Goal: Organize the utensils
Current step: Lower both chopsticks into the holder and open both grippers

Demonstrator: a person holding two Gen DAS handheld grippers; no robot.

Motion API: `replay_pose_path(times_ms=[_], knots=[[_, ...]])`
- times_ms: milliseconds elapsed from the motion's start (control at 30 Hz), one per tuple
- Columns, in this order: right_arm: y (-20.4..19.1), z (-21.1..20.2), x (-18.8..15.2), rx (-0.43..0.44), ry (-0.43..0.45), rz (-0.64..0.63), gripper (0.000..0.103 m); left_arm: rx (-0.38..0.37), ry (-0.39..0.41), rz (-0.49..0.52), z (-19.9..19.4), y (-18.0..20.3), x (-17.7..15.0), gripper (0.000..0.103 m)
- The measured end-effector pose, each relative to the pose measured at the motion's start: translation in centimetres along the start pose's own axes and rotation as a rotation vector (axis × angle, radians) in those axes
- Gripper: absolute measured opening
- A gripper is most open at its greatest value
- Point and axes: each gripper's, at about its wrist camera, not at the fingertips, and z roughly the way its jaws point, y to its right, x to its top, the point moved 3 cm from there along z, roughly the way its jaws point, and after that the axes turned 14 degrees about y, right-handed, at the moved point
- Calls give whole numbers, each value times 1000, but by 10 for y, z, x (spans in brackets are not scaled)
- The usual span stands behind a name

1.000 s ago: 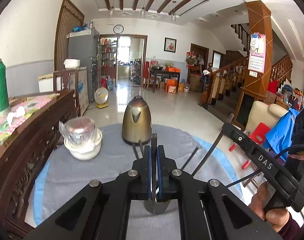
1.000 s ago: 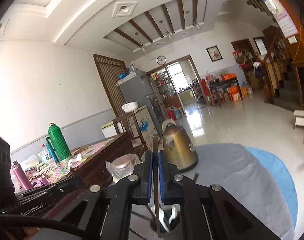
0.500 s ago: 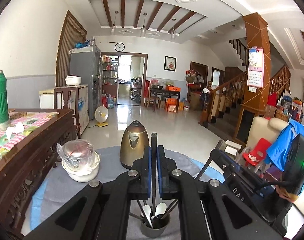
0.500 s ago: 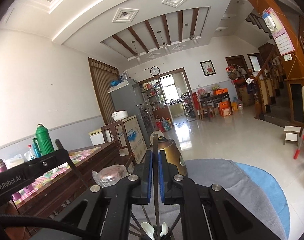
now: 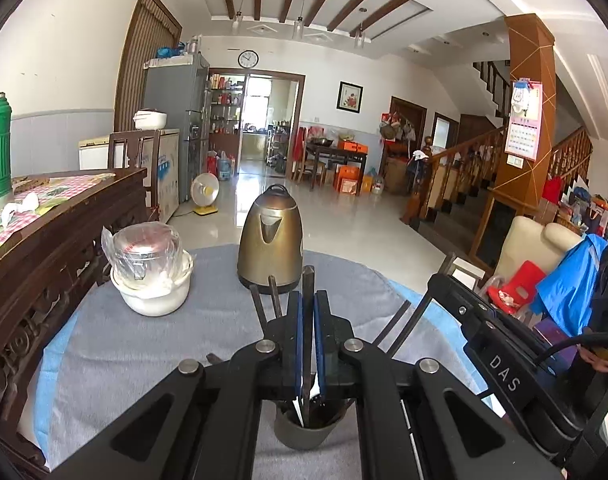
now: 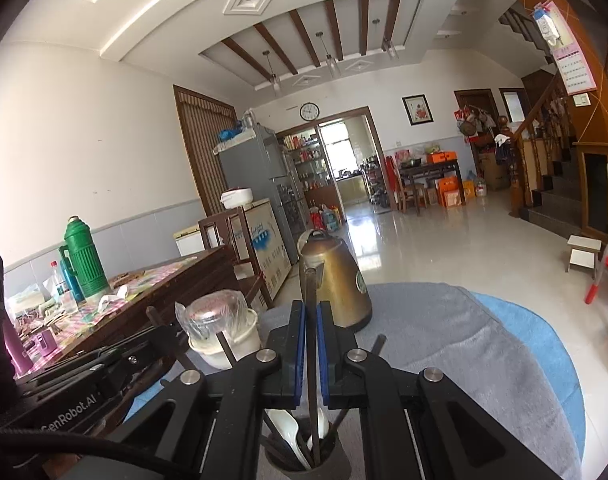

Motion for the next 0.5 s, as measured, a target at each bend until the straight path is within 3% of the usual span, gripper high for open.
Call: replay_pose_path(times_ms=[300,367,433,500], knots=[[6,1,-7,11,-86,25,9,-11,-27,15,-17,2,1,7],[8,-2,-7,28,-112,51,9,-10,-35,21,-22,1,2,18],[9,-4,-6,38,-132,68,9,-1,-36,17,-31,0,2,51],[9,-9,-5,53,-148,82,14,23,-25,26,-45,-3,2,63]])
